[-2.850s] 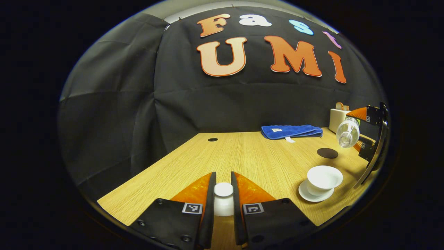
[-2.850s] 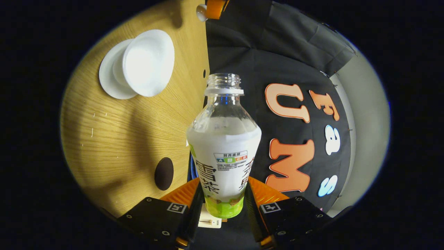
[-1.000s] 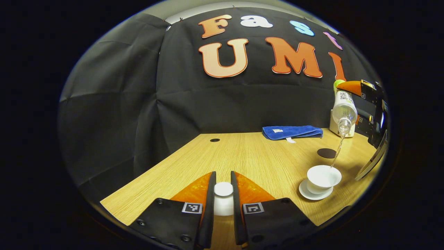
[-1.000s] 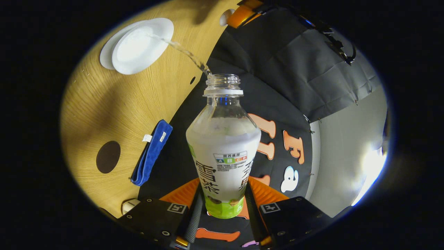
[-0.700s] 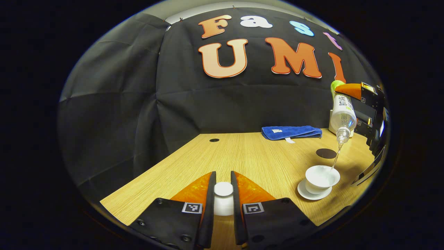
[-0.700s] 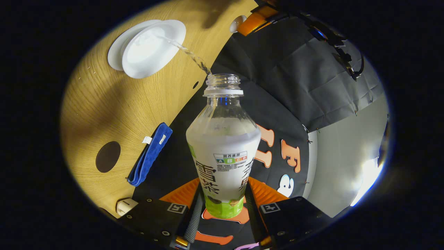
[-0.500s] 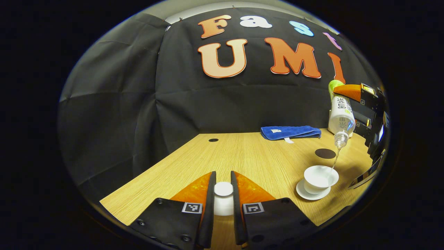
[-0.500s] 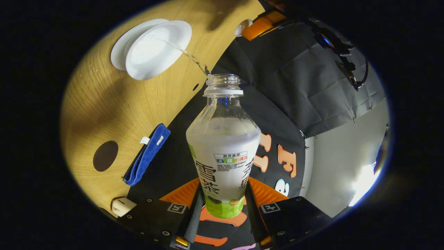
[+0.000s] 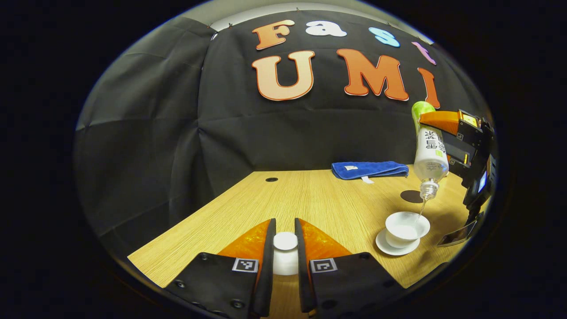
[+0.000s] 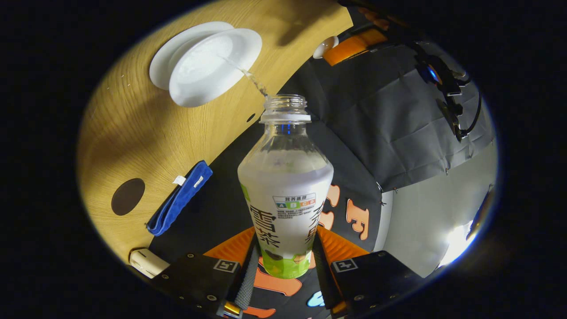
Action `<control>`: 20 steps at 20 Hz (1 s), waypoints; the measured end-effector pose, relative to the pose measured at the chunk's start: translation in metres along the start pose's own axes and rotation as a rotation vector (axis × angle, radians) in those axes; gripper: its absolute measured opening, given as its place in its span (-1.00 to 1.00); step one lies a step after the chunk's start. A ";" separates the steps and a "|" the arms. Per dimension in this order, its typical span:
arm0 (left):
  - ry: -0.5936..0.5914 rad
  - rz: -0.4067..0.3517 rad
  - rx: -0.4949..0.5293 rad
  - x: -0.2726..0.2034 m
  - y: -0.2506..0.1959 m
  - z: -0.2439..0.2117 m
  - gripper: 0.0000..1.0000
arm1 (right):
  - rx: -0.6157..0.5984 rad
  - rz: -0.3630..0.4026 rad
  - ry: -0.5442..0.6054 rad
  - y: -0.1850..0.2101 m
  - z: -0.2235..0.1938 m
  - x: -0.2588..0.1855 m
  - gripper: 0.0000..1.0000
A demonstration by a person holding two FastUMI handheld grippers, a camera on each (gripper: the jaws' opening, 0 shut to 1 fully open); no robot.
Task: Open the teacup lid with one hand, grasp the water bottle and pour water into the teacup with the other hand; after pouring, place the water bottle on the coaster and then close the teacup lid.
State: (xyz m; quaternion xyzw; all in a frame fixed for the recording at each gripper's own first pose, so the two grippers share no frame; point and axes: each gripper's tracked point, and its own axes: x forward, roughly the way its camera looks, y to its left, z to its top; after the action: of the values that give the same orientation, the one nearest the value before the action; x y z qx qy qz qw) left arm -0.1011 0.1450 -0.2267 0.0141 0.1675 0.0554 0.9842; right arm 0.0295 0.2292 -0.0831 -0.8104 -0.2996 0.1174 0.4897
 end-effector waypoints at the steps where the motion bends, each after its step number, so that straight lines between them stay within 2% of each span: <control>1: 0.003 -0.001 -0.001 0.000 0.000 -0.002 -0.43 | 0.001 0.005 -0.005 0.000 0.002 0.000 0.24; 2: 0.003 -0.001 0.000 0.000 -0.001 -0.002 -0.43 | 0.008 0.015 -0.009 0.003 0.004 0.001 0.29; 5: -0.010 0.001 0.009 -0.001 -0.001 0.002 -0.43 | 0.038 0.048 -0.005 0.014 0.009 0.003 0.24; 8: -0.024 -0.007 0.001 -0.003 -0.005 0.006 -0.43 | 0.145 0.112 0.026 0.033 0.011 0.001 0.24; 13: -0.052 -0.021 -0.004 -0.003 -0.014 0.018 -0.43 | 0.438 0.216 0.085 0.061 0.021 -0.010 0.26; 17: -0.074 -0.041 -0.003 -0.004 -0.025 0.030 -0.43 | 0.722 0.288 0.160 0.079 0.021 -0.023 0.25; 20: -0.096 -0.060 -0.012 -0.004 -0.036 0.037 -0.43 | 0.912 0.278 0.232 0.081 0.012 -0.024 0.26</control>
State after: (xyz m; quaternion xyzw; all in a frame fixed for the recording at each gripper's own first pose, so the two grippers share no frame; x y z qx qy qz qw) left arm -0.0891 0.1082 -0.1916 0.0056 0.1202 0.0260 0.9924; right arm 0.0351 0.1962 -0.1617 -0.5534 -0.0500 0.2097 0.8045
